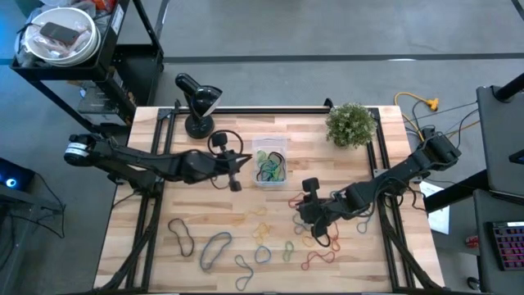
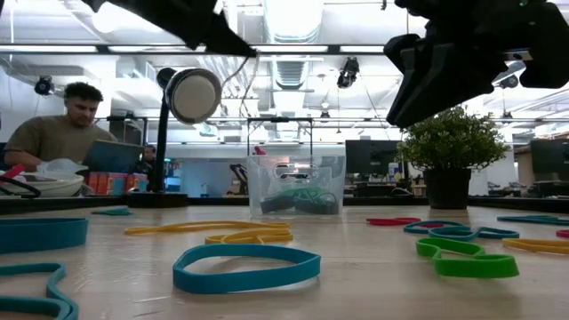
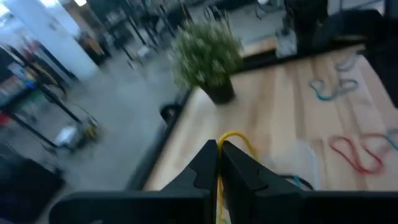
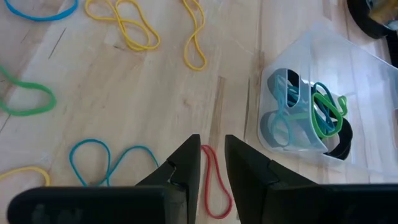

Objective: Pick and place rubber bands into bin
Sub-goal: Put yellow rubberband into the transparent bin

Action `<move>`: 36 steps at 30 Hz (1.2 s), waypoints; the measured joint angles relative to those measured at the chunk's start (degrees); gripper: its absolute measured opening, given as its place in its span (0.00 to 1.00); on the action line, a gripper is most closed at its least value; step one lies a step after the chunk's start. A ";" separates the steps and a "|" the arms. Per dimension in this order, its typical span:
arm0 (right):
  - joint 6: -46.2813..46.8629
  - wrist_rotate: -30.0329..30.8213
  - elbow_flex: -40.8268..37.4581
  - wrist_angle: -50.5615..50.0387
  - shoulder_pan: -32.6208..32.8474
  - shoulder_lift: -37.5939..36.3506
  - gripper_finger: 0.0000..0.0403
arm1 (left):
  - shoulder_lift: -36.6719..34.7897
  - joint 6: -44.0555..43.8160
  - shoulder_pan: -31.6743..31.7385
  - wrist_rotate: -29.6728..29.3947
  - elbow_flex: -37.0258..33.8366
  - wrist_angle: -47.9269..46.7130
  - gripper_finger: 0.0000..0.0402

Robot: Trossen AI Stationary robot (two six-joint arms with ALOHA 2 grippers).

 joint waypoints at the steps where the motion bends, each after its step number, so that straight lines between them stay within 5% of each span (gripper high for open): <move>1: -0.02 0.00 0.00 0.00 0.00 0.00 0.17 | 0.00 1.19 0.03 -0.33 0.02 1.15 0.00; 8: -0.13 0.00 0.00 0.21 0.00 0.00 0.17 | 3.04 3.49 1.16 -0.70 0.07 5.75 0.00; 18: 0.02 -0.01 0.00 0.40 0.00 0.00 0.17 | 18.84 5.93 2.02 -5.40 2.70 14.43 0.00; 28: 0.02 -0.04 -0.02 0.27 0.00 0.00 0.17 | 29.38 6.44 3.10 -7.84 9.69 11.45 0.00; 36: 0.00 -0.04 -0.72 0.28 0.00 0.00 0.17 | 30.60 5.30 3.11 -9.46 12.46 2.65 0.00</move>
